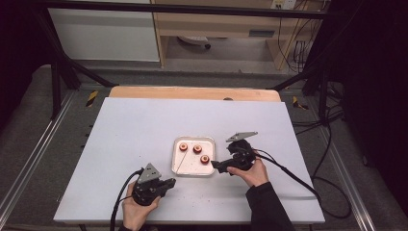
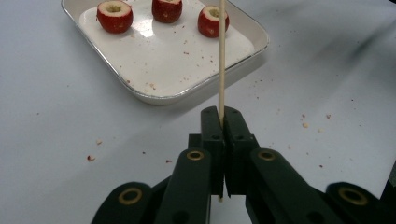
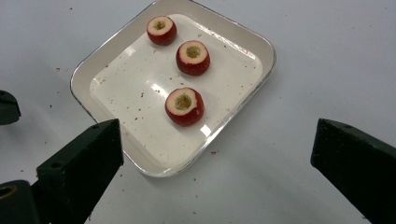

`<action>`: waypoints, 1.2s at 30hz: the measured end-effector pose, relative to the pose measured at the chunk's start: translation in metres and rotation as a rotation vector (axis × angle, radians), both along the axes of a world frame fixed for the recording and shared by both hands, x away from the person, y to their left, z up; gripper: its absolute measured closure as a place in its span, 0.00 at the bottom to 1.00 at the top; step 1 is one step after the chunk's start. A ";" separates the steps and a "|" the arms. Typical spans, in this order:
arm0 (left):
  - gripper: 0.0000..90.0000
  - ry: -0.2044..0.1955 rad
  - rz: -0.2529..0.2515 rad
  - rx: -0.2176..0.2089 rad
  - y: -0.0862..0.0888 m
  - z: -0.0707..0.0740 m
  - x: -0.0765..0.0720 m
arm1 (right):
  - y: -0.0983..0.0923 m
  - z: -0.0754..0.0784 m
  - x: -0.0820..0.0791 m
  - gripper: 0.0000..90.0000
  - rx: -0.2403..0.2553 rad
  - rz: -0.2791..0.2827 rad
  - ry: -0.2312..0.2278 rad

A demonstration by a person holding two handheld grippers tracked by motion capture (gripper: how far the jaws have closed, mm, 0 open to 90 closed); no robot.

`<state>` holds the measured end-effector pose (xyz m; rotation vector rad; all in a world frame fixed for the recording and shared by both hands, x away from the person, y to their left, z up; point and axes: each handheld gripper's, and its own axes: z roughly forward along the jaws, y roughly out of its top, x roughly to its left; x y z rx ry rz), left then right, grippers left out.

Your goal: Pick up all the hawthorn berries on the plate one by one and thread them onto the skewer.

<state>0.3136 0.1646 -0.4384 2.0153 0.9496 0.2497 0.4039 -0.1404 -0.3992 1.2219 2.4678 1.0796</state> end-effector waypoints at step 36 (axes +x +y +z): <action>0.98 0.016 0.006 0.034 0.010 -0.004 0.000 | 0.068 -0.012 0.053 0.49 -0.247 0.134 0.263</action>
